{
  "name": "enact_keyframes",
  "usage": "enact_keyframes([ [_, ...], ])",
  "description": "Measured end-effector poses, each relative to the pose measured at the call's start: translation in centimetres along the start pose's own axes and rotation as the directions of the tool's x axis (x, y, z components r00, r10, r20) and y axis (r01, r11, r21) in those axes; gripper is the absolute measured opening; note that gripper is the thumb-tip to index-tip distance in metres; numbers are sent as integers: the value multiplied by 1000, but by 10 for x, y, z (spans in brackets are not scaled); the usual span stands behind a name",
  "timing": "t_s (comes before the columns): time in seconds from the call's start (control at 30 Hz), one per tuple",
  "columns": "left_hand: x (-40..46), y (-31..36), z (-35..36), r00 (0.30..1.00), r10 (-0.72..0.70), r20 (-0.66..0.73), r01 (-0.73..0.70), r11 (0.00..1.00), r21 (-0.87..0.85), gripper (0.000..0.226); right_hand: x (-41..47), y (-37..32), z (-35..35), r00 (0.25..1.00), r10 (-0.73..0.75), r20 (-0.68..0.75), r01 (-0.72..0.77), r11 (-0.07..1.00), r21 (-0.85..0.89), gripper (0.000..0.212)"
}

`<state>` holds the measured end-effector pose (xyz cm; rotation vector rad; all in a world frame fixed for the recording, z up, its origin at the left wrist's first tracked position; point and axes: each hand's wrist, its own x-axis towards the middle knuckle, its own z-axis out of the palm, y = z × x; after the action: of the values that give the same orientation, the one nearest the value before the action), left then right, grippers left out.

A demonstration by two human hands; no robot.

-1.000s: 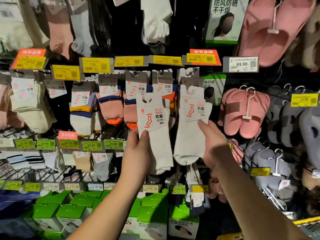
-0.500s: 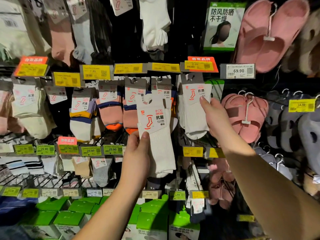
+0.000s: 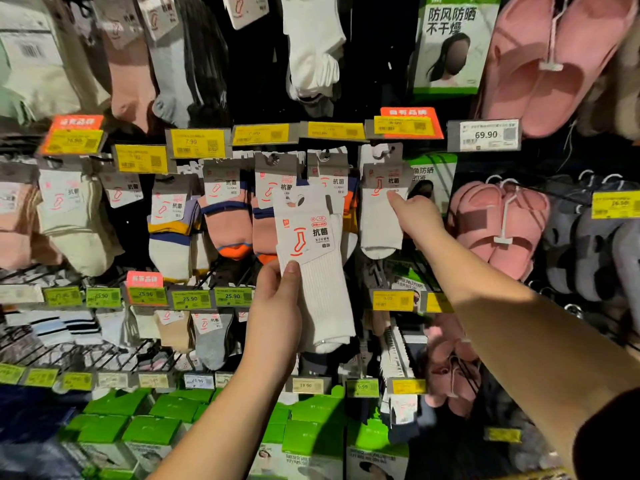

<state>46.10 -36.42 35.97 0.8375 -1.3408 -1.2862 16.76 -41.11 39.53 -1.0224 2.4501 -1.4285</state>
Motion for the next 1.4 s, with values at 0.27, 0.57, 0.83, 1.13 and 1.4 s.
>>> enact_keyframes([
  [0.27, 0, 2, -2, 1000, -12, -5, 12, 1000, 4, 13, 7, 5, 4, 999, 24, 25, -22, 996, -90, 65],
  [0.57, 1, -1, -8, 999, -20, -27, 20, 1000, 6, 13, -50, 30, 6, 988, 105, -109, -72, 959, 273, 58],
  [0.83, 2, -11, 3, 997, -74, 18, 76, 985, -153, 10, -158, 7, 26, 990, -116, 86, 38, 785, 618, 22],
  [1.13, -7, -8, 10, 992, -14, 122, 32, 988, -153, 13, -192, -13, 29, 937, -226, 265, -20, 724, 690, 8],
  [1.4, -9, -5, 5, 999, -8, 35, 11, 997, -83, 16, -182, -3, 23, 946, -161, 282, -162, 521, 838, 21],
])
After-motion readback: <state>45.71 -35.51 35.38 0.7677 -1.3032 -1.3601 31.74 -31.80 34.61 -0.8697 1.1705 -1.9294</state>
